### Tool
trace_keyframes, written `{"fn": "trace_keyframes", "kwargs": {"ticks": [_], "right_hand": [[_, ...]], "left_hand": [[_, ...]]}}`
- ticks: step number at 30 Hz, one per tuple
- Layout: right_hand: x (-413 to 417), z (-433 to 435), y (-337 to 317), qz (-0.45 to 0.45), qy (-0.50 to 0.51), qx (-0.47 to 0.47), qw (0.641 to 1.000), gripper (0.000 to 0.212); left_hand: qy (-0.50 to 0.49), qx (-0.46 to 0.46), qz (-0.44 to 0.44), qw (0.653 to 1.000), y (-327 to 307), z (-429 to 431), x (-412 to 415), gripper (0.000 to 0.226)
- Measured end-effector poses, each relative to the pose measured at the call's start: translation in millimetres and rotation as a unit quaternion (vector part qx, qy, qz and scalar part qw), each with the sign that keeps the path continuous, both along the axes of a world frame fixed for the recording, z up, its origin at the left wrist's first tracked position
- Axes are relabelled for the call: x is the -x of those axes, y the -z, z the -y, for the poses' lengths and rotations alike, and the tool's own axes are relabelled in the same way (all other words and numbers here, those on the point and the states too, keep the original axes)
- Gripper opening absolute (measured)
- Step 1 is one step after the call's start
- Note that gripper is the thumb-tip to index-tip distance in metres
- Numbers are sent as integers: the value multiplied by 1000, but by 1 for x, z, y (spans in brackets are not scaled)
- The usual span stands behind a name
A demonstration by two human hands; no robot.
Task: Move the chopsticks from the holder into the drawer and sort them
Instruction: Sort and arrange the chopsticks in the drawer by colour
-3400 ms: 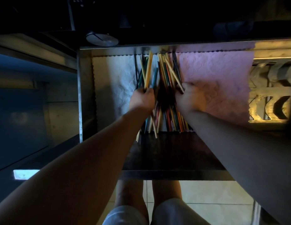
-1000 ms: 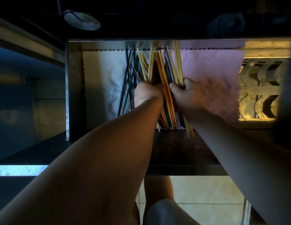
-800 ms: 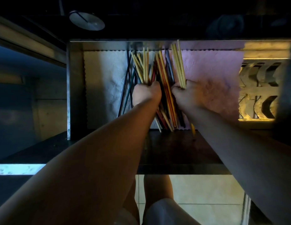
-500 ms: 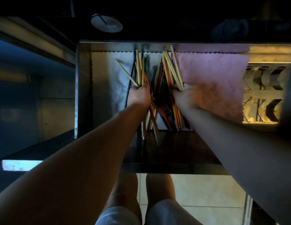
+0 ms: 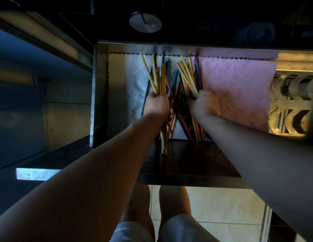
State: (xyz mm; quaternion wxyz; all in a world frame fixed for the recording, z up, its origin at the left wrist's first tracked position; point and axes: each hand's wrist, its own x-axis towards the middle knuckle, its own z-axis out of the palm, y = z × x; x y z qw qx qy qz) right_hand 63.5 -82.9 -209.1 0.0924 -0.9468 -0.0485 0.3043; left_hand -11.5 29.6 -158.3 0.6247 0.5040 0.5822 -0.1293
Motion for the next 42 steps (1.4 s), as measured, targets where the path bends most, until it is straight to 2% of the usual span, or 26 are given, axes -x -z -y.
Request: {"fn": "trace_keyframes", "kwargs": {"ticks": [3,7,12,14,19,24,29,31,35,38,42], "right_hand": [[2,0,-2,23,10,-22,999,38],[8,6,-1,40,5,-69,997,24],[13,2,-5,73,19,-99,992,32],[11,2,-5,71,23,-85,994,34],[10,6,-1,37,12,-33,999,24],[10,-7,-8,70,66,-75,993,43],[4,3,-11,72,74,-124,987,28],[3,9,-9,84,87,-125,985,24],[1,13,-2,99,93,-86,987,32],[2,9,2,105,96,-94,985,38],[4,4,5,120,111,-93,982,34]], "left_hand": [[5,-3,-11,1000,0,-3,3,14],[-6,12,-7,1000,0,-7,7,15],[-23,16,-2,1000,1,-7,8,15],[-29,19,0,999,3,-6,9,18],[-29,22,-2,999,5,-6,9,16],[-24,6,17,1000,7,-4,9,11],[-22,-7,36,999,10,-1,10,14],[-6,-23,30,999,13,-2,10,22],[0,-27,24,999,15,-4,11,34],[2,-26,16,1000,15,-5,11,30],[-4,-26,10,1000,15,-5,11,25]]}}
